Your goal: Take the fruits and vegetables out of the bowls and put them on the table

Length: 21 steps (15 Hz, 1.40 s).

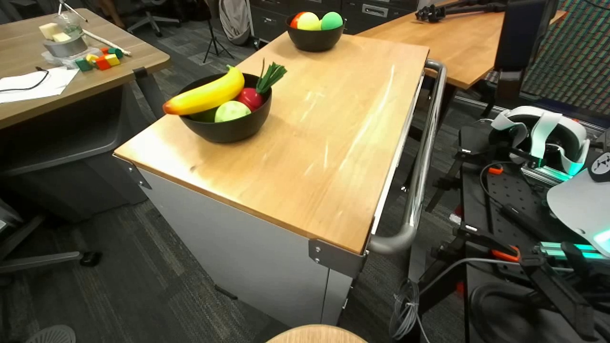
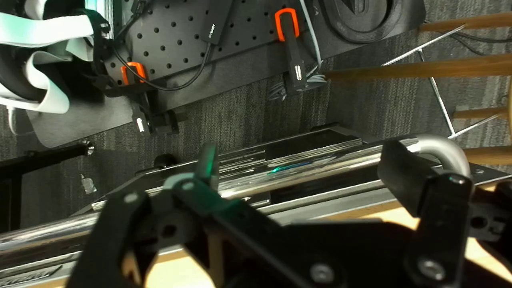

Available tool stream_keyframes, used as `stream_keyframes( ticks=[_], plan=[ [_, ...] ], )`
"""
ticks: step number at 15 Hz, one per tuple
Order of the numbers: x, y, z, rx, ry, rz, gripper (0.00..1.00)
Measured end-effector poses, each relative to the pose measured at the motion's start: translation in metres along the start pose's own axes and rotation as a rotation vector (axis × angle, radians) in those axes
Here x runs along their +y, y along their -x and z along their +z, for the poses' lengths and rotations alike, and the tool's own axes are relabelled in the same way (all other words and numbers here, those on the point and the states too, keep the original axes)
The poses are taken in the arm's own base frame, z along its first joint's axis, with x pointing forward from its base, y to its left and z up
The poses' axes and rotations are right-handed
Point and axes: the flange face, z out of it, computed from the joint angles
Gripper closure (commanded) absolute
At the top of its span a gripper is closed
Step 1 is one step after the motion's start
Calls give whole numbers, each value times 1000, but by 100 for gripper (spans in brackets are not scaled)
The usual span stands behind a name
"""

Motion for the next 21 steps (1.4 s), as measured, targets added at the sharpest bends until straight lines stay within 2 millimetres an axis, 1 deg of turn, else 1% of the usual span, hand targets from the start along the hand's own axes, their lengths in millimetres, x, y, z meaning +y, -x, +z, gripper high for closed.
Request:
stream_keyframes(
  ticks=[3,5,6,8,10,11,12,13,15,17,18,19,20,21],
  plan=[
    [-1,-2,-1,19,-8,1,0],
    [-3,-12,-15,115,-54,4,0],
    [-1,-19,-30,165,-85,12,0],
    [7,-38,-72,267,-159,48,0],
    [20,-62,-112,350,-223,109,0],
    [27,-74,-125,341,-225,143,0],
    [30,-82,-130,330,-225,153,0],
    [30,-85,-126,321,-223,154,0],
    [29,-84,-120,309,-217,151,0],
    [29,-83,-119,303,-160,79,0],
    [29,-82,-123,293,-130,35,0],
    [29,-79,-132,284,-100,-10,0],
    [29,-75,-146,278,-77,-56,0],
    [28,-70,-164,278,-64,-108,0]
  ],
)
